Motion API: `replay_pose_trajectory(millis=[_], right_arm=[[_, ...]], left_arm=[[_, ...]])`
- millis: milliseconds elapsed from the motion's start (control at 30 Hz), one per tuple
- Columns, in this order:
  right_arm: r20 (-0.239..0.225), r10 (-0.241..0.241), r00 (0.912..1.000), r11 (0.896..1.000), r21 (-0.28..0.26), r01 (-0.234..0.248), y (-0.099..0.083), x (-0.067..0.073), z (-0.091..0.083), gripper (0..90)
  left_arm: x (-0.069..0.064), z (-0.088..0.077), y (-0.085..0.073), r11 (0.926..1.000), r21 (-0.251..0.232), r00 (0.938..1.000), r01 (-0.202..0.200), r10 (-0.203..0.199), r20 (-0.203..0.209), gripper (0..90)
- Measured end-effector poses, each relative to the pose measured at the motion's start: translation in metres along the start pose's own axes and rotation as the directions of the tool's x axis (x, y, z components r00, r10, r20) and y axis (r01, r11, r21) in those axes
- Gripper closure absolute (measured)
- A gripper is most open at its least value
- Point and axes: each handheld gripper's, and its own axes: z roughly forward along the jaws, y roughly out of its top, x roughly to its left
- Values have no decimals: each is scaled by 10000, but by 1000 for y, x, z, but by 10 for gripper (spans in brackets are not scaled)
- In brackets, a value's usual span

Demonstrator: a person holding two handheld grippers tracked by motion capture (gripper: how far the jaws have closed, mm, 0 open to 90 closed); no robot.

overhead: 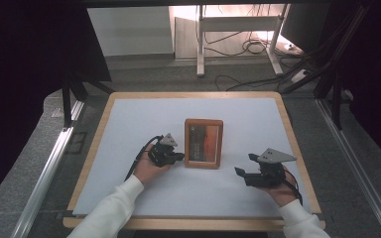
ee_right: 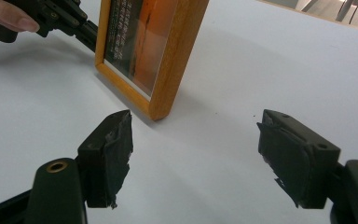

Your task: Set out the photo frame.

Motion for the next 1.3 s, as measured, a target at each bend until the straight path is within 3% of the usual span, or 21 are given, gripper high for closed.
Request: replay_pose_trajectory(millis=[267,400,733,867,1000,1133,1300], right_arm=[[-63,129,9999,9999,-16,-129,-2,-2,0,259],[-110,87,9999,10000,31,-87,-4,-3,1,258],[151,116,9998,9999,100,-118,-8,-5,0,252],[509,221,9985,9997,133,-228,-18,-5,-6,251],[925,543,9942,9984,127,-557,-33,-10,-12,251],[1037,860,9909,9962,51,-869,-38,-17,-14,247],[978,808,9919,9958,344,-845,-40,-19,-8,230]], left_arm=[[1,1,0,9999,-21,9999,123,-123,76,897],[1,-3,-1,9999,-45,9999,94,-95,-89,898],[1,-36,-21,9976,-572,9975,382,-415,-579,878],[-6,-49,-31,9943,-859,9959,635,-686,-584,721],[-14,-63,-44,9915,-1076,9910,735,-848,-1036,504],[-16,-75,-58,9872,-1141,9852,1114,-1247,-1173,393],[-16,-85,-72,9798,-1259,9793,1551,-1693,-1108,344]])
